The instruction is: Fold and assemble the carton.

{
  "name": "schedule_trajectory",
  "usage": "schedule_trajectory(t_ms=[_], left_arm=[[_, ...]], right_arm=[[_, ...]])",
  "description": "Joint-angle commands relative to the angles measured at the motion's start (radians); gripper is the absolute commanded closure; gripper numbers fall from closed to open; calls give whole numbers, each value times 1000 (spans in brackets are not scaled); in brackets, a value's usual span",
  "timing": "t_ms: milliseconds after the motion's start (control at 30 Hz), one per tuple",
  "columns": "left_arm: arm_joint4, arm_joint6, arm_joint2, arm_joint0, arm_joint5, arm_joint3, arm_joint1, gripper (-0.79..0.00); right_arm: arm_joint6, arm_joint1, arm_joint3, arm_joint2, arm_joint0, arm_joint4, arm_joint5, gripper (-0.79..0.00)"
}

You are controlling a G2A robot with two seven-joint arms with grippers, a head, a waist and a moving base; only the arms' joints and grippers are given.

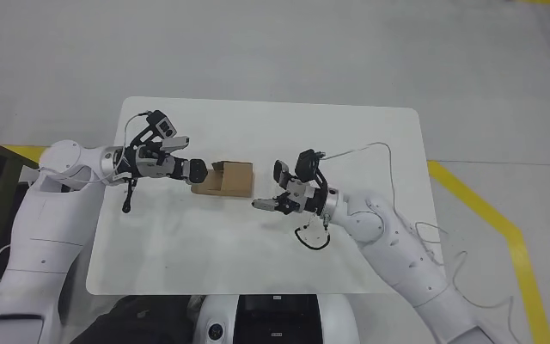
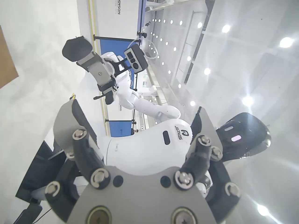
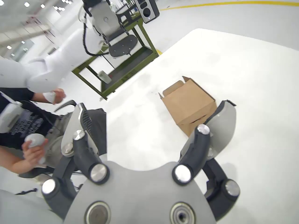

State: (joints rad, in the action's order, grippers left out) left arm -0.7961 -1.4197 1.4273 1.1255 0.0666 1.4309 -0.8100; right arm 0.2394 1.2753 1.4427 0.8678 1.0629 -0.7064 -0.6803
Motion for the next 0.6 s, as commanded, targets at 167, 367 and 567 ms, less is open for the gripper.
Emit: schedule_trajectory(t_ms=[167,367,567], left_arm=[[-22,-24,39,33,7,31,6,-785],[-22,-24,39,33,7,31,6,-785],[-22,-24,39,33,7,31,6,-785]], right_arm=[[-74,9,16,-29,-27,-229,59,-785],[-74,9,16,-29,-27,-229,59,-785],[-24,11,29,-53,-50,-349,107,-785]])
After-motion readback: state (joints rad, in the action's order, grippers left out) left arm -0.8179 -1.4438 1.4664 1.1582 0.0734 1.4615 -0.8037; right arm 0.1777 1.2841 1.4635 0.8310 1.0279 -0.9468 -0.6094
